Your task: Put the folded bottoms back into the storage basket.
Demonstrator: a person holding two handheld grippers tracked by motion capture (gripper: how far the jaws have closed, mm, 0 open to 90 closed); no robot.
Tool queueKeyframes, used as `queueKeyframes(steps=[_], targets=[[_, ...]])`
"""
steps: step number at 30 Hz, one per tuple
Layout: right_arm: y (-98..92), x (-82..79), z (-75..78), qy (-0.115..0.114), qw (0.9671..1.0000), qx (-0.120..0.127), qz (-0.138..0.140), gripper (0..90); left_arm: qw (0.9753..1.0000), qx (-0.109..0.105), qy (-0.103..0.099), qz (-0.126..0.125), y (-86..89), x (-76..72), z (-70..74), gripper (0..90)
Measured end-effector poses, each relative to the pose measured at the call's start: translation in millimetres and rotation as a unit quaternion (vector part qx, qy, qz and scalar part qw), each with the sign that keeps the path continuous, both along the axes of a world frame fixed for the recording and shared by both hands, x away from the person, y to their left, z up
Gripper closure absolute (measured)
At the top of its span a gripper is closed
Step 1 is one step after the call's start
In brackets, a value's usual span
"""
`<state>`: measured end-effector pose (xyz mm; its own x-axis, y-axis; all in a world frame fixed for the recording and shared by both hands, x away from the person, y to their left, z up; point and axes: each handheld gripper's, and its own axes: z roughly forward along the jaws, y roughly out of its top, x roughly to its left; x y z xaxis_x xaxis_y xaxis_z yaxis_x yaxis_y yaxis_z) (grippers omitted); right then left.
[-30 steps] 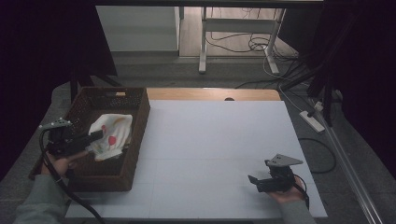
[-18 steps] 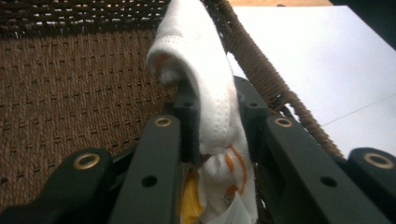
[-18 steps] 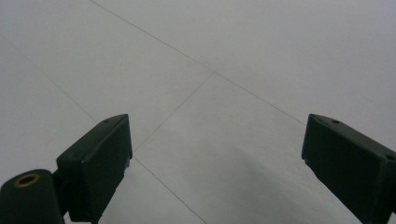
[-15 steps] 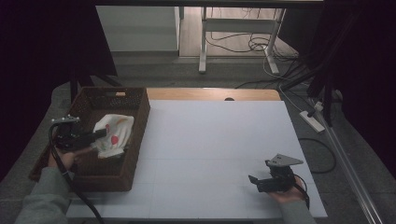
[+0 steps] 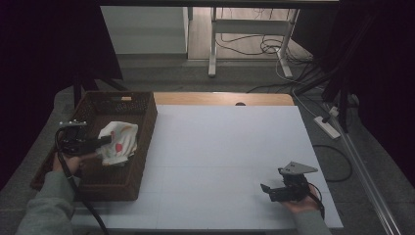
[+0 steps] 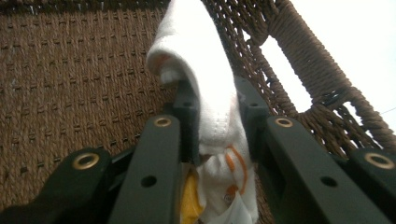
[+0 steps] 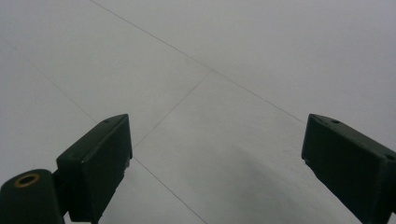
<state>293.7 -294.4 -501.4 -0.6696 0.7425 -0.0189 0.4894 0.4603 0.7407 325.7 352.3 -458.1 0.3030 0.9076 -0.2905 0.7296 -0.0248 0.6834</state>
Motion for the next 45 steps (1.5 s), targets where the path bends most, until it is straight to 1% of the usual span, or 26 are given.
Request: queueKeyframes(steps=[9,20,28,30,31,32,34,37,40,42,45], targets=[[-0.2,-0.2,0.0,0.000,1.0000,0.000,0.000,8.9,0.9998,0.011,0.007,0.017,3.1,2.4,-3.0,73.2],[0.0,-0.1,0.1,0.000,1.0000,0.001,0.001,8.9,0.9994,0.020,0.014,0.023,4.2,5.1,-5.4,72.3],[-0.1,-0.4,0.3,-0.001,1.0000,0.000,0.001,9.0,0.9993,0.025,0.018,0.021,4.0,7.5,-6.8,71.0],[-0.1,-0.3,0.2,-0.001,1.0000,0.000,0.000,9.0,0.9991,0.032,0.018,0.023,3.7,8.6,-7.1,68.4],[-0.1,-0.3,0.1,0.000,1.0000,0.000,0.001,8.9,0.9988,0.036,0.019,0.027,3.4,9.1,-6.9,65.5],[-0.1,-0.2,0.1,-0.001,1.0000,-0.001,0.001,8.9,0.9983,0.044,0.018,0.032,3.1,9.6,-6.6,60.6],[0.0,-0.2,0.0,-0.001,1.0000,-0.001,0.000,8.9,0.9965,0.065,0.014,0.050,2.1,10.2,-5.2,49.4],[-0.1,-0.5,0.2,-0.001,1.0000,-0.001,0.001,9.0,0.9951,0.077,0.006,0.062,1.7,9.1,-2.6,42.6],[-0.3,-0.7,0.3,-0.002,1.0000,0.000,0.001,8.9,0.9958,0.074,-0.008,0.054,0.7,6.4,1.2,41.5],[-0.3,-0.7,0.3,-0.002,1.0000,0.000,0.001,9.0,0.9959,0.074,-0.013,0.051,-0.7,4.8,3.7,40.7],[-0.2,-0.9,0.3,-0.002,1.0000,0.000,0.001,9.0,0.9964,0.069,-0.018,0.046,-1.9,2.0,7.4,40.1]])
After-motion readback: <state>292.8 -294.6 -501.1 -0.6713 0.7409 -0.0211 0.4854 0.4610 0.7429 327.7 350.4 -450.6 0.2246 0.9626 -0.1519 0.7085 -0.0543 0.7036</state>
